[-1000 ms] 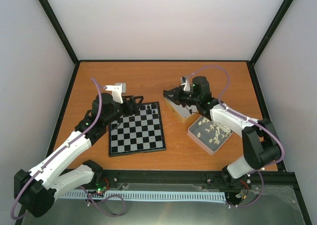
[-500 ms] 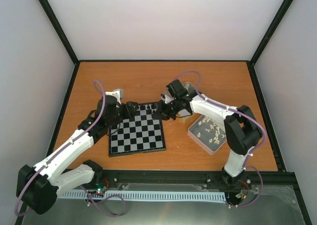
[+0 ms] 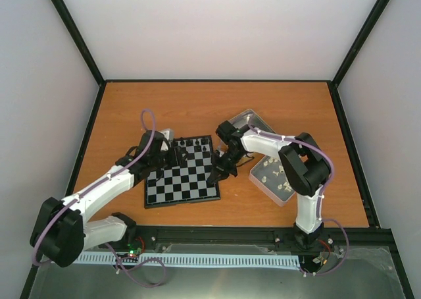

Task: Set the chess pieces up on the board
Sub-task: Place the chess piece on the chessboard.

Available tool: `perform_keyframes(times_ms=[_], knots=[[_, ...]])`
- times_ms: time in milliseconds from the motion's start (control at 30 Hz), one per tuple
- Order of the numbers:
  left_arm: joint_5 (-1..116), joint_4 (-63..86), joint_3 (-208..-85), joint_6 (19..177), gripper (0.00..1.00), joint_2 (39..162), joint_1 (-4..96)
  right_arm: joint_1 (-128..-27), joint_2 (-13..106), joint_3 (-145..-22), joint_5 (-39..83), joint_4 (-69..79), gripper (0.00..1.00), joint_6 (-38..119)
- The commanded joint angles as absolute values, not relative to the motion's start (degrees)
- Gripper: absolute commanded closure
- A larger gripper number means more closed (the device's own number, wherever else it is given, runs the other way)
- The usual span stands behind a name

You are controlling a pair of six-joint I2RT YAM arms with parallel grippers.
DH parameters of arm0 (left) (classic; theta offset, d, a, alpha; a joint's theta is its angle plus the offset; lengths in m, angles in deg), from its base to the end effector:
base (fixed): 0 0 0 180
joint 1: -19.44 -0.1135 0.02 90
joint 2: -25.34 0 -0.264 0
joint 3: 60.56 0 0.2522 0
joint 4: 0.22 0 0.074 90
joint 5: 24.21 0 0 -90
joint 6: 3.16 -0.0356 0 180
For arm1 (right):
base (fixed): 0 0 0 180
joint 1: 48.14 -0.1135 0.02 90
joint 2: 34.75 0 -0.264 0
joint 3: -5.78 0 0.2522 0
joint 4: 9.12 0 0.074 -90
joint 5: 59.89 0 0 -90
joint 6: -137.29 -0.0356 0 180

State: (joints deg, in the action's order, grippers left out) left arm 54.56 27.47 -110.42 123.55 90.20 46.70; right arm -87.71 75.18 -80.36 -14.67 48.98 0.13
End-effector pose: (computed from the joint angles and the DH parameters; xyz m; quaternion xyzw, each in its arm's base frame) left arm 0.2026 -0.1122 0.2134 -0.0360 0.9117 -0.2875 0.2912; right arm 0.2575 0.2453 0.1617 -0.0342 -0.9221 -0.3211 0.2134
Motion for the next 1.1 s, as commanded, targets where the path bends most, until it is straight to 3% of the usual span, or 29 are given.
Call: perform_keyframes(times_ms=[0,433,700,933,1067], knots=[[52.73,25.69,-110.08,120.99,0.5,91.82,46.51,-88.09,77.58,-82.56,-17.27,56.72,0.97,-0.15],[50.76,22.87,-110.09,119.43,0.5,95.36,46.51,-88.13,80.33,-84.76,-18.03,57.43,0.84,-1.86],[50.68,22.98,-109.91,119.26,0.5,95.34,46.51,-88.13,81.37,-86.62,-17.19,57.99,0.82,-1.61],[46.89,23.33,-110.71,114.45,0.49,93.46,48.29,-88.09,77.34,-90.24,-7.11,59.0,0.69,3.26],[49.95,24.52,-111.52,113.19,0.46,91.53,54.67,-88.02,69.89,-84.54,1.73,55.53,0.62,3.97]])
